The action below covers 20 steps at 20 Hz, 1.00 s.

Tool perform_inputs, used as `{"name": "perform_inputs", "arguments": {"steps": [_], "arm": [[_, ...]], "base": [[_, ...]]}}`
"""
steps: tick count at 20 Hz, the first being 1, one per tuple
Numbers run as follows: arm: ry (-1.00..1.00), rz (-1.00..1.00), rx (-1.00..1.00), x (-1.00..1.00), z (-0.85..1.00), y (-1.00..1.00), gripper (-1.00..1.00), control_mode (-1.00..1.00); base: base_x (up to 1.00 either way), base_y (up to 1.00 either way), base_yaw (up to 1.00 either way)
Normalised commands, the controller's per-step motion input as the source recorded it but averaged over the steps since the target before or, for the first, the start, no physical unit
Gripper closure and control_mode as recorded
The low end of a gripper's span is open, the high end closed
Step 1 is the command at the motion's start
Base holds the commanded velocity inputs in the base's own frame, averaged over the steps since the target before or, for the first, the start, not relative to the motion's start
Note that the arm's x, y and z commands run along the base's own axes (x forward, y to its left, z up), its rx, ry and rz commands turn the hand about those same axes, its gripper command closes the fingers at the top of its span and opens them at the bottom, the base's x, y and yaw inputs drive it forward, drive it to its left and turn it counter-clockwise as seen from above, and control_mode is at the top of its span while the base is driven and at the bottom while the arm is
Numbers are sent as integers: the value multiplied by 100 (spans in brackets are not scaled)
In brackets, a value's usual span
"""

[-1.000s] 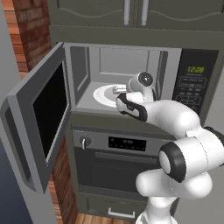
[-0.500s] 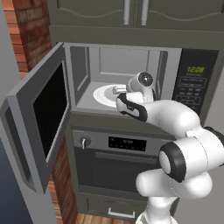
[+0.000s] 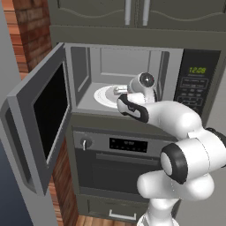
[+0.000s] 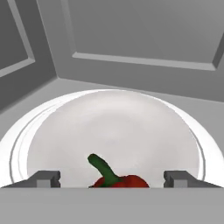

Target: Pick the bell pepper from the counter and place it in the microwave. Then turn on the microwave.

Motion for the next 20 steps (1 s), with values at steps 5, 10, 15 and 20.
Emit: {"name": "perform_inputs", "arguments": {"steps": [5,10,15,20], "arm": [[0,0,0,0,0,0,-100,-100],[0,0,0,-27,0,0,-100,-100],[-5,0,0,-62,0,0,-100,-100],[-14,0,0,-75,3,0,-100,-100]], "base": [[0,0,0],[0,0,0],[0,0,0],[0,0,0]]}}
